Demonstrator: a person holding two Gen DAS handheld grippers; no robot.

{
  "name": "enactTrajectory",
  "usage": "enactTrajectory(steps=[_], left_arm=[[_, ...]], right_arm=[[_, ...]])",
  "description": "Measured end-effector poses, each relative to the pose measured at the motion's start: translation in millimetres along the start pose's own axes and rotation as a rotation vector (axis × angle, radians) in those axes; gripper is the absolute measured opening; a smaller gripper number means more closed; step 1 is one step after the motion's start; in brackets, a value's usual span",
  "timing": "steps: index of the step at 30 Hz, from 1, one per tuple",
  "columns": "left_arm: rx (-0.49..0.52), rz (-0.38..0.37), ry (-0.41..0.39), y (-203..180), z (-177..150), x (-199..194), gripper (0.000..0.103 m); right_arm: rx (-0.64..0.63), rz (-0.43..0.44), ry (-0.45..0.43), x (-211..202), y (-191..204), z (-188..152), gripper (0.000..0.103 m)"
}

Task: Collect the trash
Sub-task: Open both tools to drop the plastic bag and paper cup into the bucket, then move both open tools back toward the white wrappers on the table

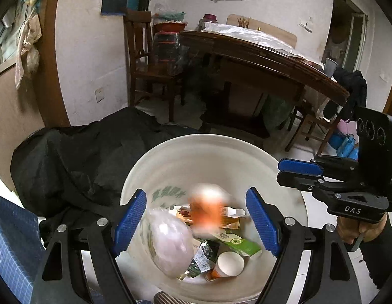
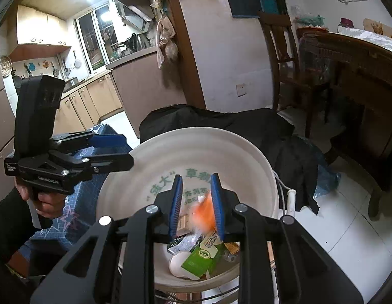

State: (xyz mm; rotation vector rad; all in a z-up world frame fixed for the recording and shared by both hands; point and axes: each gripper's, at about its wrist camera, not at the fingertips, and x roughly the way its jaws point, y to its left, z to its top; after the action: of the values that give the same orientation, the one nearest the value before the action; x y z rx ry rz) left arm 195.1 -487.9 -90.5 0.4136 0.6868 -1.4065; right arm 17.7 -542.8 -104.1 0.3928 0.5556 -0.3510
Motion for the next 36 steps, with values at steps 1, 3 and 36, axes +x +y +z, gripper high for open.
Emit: enactTrajectory(steps=[1, 3, 36], left_arm=[[-0.006, 0.002, -0.003, 1.1, 0.9, -1.3, 0.081], [-0.015, -0.001, -0.010, 2.3, 0.9, -5.0, 0.081], [-0.338, 0.348, -0.076, 160.9, -173.1, -199.1, 0.081]], right_arm=[[0.003, 0.001, 0.001, -0.6, -0.2, -0.5, 0.022], [0.007, 0.003, 0.002, 0.3, -1.6, 1.1, 0.022], [-0.265, 0.329, 0.110, 88.3, 212.1, 4.5, 0.022]])
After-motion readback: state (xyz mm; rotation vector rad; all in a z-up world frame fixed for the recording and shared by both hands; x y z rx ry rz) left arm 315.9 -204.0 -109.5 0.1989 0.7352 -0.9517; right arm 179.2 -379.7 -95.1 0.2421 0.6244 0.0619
